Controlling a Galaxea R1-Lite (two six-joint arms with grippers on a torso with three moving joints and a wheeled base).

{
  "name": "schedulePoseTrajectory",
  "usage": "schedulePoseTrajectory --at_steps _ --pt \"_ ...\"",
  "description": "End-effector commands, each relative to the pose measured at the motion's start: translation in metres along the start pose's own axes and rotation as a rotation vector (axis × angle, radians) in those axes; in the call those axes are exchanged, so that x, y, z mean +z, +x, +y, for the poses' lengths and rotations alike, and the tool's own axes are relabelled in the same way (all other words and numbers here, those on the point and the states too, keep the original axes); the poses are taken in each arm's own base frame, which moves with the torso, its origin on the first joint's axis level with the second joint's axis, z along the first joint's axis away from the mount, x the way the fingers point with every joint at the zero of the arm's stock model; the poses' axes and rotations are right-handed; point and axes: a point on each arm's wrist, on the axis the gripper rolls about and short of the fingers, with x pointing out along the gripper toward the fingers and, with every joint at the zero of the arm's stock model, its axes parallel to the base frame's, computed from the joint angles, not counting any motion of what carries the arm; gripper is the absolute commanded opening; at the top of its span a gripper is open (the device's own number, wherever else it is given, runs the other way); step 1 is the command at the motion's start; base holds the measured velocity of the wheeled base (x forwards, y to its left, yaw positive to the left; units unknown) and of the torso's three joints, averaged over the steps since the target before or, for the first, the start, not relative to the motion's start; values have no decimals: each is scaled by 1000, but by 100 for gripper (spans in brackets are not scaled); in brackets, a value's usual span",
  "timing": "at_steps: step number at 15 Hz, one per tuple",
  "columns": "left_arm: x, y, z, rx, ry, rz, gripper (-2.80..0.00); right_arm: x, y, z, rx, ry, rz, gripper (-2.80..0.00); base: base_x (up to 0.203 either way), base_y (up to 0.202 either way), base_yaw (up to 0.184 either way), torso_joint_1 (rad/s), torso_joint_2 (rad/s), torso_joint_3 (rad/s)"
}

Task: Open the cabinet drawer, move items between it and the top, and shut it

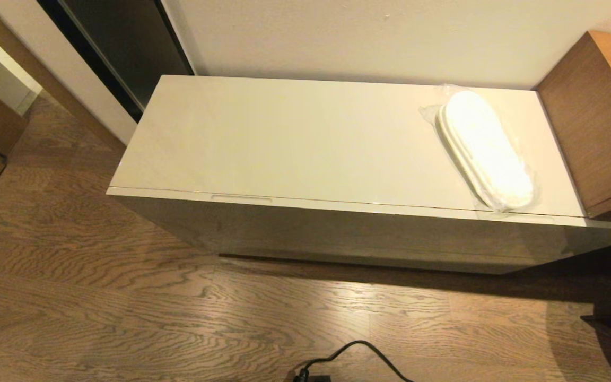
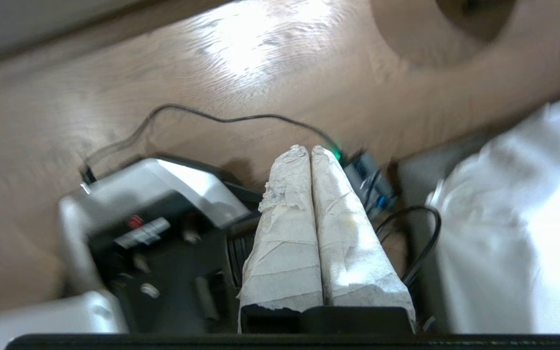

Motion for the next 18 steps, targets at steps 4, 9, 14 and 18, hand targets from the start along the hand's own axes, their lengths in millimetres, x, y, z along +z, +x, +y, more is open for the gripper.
schedulePoseTrajectory --at_steps 4,9,14,18 --pt "0 0 0 0 0 1 -280 -27 5 -5 0 -107 -78 -280 0 0 0 0 0 0" --pt "0 0 0 0 -1 1 -280 -39 13 -21 25 -178 -84 -280 0 0 0 0 0 0" --pt "0 0 0 1 -2 -1 -280 -75 33 -25 73 -261 -320 -280 0 0 0 0 0 0" --pt "0 0 0 0 -2 -1 -280 -63 86 -4 126 -208 -539 -280 0 0 0 0 0 0"
